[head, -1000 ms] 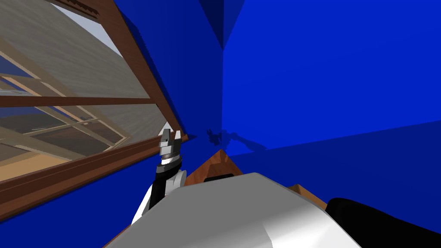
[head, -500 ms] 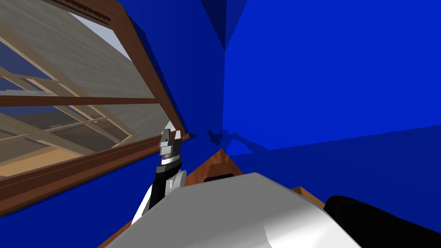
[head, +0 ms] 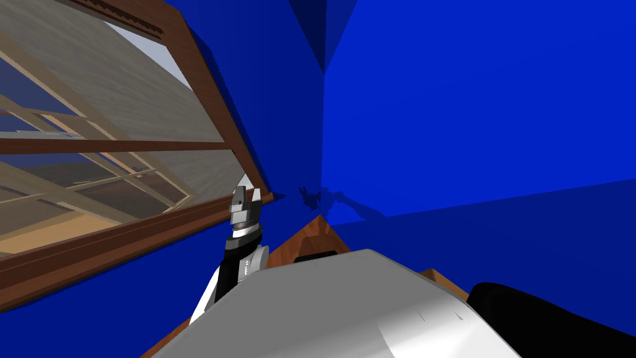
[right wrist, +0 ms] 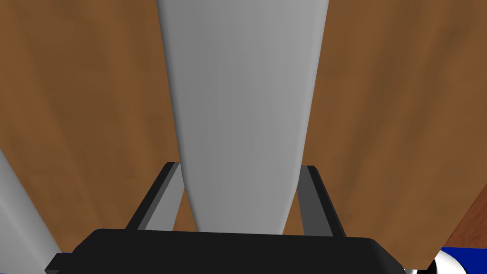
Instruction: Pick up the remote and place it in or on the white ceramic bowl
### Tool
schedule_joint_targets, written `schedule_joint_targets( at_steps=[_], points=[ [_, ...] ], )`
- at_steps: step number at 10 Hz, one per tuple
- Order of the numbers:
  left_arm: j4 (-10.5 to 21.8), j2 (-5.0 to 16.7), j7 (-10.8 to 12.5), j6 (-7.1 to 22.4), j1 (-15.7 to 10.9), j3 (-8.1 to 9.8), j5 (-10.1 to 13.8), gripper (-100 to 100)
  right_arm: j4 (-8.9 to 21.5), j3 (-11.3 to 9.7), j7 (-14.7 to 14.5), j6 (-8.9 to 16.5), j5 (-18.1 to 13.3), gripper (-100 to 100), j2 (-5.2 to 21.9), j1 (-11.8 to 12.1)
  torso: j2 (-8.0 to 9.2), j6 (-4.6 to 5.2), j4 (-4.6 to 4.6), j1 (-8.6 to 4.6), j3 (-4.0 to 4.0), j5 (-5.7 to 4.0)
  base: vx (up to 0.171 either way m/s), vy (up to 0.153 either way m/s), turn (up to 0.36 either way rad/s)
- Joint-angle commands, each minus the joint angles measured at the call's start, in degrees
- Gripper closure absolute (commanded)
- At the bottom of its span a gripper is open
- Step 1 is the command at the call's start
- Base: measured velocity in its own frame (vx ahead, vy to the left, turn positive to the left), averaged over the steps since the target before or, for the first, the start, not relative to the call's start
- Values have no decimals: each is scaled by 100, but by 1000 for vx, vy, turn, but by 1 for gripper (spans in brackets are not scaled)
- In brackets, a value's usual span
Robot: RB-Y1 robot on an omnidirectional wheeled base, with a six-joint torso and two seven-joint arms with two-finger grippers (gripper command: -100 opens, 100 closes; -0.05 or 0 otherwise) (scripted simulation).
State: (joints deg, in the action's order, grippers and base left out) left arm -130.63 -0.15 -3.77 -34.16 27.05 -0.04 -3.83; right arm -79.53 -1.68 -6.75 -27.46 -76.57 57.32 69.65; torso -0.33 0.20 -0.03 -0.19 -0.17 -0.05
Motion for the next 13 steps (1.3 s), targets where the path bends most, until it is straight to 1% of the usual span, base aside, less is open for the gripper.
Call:
schedule_joint_targets(
  at_steps=[1,2,3,5,6,7,8,10,11,13],
  points=[
    [0,0,0,0,0,0,0,0,0,0,0,0,0,100,0,0,0,0,0,0,0,0,0,0,0],
    [0,0,0,0,0,0,0,0,0,0,0,0,0,0,0,0,0,0,0,0,0,0,0,0,0],
    [0,0,0,0,0,0,0,0,-173,112,115,-37,-16,100,149,143,0,0,0,0,0,0,15,5,-81],
    [0,0,0,0,1,0,0,0,-388,291,201,-112,-9,100,314,361,-9,5,-3,7,-6,5,27,9,-98],
    [0,0,0,0,0,0,0,0,-292,259,118,-105,13,100,247,297,-11,2,-4,8,-8,4,10,6,-12],
    [0,0,0,0,0,0,0,0,-298,270,125,-118,15,0,256,304,-8,1,-3,6,-5,2,0,0,0],
    [0,0,0,0,0,0,0,0,-237,455,124,-155,26,100,458,556,-5,1,-2,3,-3,1,-27,29,-17],
    [0,0,0,0,-1,0,0,0,-235,694,122,-220,61,100,684,808,19,1,-3,17,7,10,-63,43,-27],
    [0,0,0,0,-1,0,0,0,-235,694,122,-220,61,100,684,808,25,3,-1,18,11,12,-48,20,-15],
    [0,0,0,0,-1,0,0,0,-315,920,119,-308,120,100,867,987,15,-6,0,17,7,10,-59,20,-4]
  ],
)
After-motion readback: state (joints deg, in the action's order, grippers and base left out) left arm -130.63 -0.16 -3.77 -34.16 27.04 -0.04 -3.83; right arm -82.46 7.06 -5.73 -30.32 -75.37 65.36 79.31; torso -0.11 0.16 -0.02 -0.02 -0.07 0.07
